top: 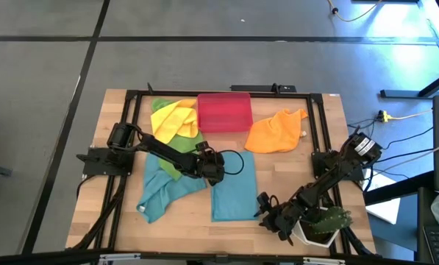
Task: Roll microfiber towels into tight, uniform cylinder then place into a basket
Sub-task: Fold the right blue microfiber towel
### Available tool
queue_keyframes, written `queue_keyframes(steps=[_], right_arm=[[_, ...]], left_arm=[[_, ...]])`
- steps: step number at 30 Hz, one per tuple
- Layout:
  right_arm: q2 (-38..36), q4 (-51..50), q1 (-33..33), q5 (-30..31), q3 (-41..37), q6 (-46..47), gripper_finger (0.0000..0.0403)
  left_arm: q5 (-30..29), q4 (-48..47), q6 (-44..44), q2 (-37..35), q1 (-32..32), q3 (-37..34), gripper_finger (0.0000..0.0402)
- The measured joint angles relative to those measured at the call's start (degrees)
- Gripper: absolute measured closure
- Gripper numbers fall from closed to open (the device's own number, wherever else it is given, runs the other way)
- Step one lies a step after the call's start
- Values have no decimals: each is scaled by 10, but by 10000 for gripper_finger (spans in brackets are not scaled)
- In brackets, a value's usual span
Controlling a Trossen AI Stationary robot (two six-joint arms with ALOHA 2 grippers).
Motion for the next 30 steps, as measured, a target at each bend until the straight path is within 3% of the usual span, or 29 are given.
queue_keyframes(steps=[18,30], right_arm=[[2,-6,-1,-24,-1,102,352],[2,-6,-7,-26,-2,77,393]], left_arm=[[9,10,-14,1,-15,0,295],[9,10,-29,1,-40,0,295]])
